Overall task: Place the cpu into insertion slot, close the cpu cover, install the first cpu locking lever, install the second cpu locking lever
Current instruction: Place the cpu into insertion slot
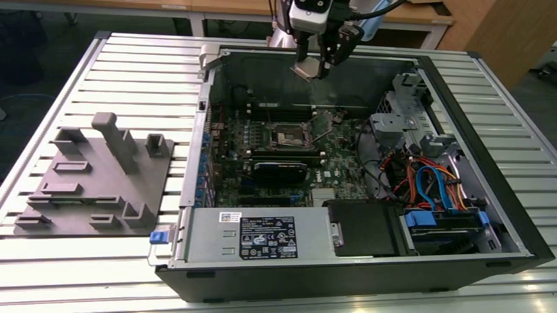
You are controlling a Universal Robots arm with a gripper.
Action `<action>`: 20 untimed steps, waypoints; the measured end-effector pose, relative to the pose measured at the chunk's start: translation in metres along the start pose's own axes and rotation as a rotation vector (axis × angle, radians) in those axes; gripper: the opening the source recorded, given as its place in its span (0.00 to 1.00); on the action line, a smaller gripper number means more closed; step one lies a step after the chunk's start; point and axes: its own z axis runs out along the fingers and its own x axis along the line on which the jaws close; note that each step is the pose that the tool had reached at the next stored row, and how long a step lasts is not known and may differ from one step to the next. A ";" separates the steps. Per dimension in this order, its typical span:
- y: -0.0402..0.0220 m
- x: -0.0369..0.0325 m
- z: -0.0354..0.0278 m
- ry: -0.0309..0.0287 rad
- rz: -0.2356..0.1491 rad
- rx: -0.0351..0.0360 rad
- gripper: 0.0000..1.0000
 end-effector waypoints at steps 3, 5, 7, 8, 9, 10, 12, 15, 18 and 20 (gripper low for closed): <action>0.0000 0.0000 0.0000 0.0000 0.000 0.0002 0.54; 0.0000 0.0000 0.0001 -0.0002 0.004 0.0001 0.54; 0.0000 0.0000 0.0002 -0.0006 0.008 0.0000 0.54; 0.0000 0.0000 0.0002 -0.0008 0.011 -0.0002 0.54; 0.0000 0.0000 0.0003 -0.0011 0.015 -0.0002 0.54; 0.0000 0.0000 0.0003 -0.0015 0.019 -0.0003 0.54; 0.0000 0.0000 0.0004 -0.0022 0.027 -0.0005 0.54; -0.0001 0.0000 0.0005 -0.0036 0.044 -0.0009 0.54; -0.0001 0.0001 0.0007 -0.0051 0.061 -0.0013 0.54; -0.0003 0.0002 0.0008 -0.0063 0.077 -0.0016 0.54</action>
